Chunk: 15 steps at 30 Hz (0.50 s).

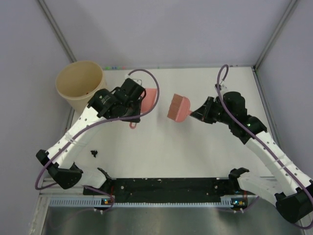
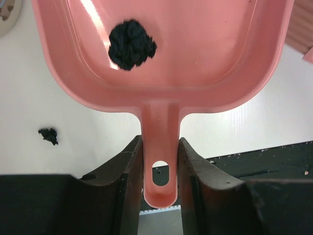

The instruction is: Sweep away the paper scraps from the table

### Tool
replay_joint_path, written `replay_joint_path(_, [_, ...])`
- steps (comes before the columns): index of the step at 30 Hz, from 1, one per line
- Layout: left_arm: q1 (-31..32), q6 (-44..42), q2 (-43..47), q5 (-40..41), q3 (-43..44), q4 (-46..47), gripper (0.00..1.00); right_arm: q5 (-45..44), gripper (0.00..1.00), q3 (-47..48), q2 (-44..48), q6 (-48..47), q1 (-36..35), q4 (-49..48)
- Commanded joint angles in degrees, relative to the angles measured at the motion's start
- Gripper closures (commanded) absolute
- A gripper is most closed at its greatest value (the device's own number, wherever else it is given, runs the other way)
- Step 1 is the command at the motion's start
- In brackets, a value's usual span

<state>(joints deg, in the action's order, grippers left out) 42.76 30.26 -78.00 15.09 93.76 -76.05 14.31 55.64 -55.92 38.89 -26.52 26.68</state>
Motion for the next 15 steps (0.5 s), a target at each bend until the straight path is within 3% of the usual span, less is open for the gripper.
replay_joint_path(1, [-2.42, -0.81, -2.59, 1.44, 9.23, -5.07, 1.0, -0.6, 1.0, -0.27, 1.43, 2.5, -0.55, -0.66])
replay_joint_path(10, [-10.85, -3.36, -9.01, -2.52, 24.35, -9.64, 1.0, 1.07, 1.0, 0.09, 0.9, 2.33, -0.55, 1.27])
replay_joint_path(15, [-16.29, -3.37, -10.68, -6.91, 28.06, -9.64, 1.0, 1.43, 1.0, -1.32, 2.13, 2.85, -0.63, 2.06])
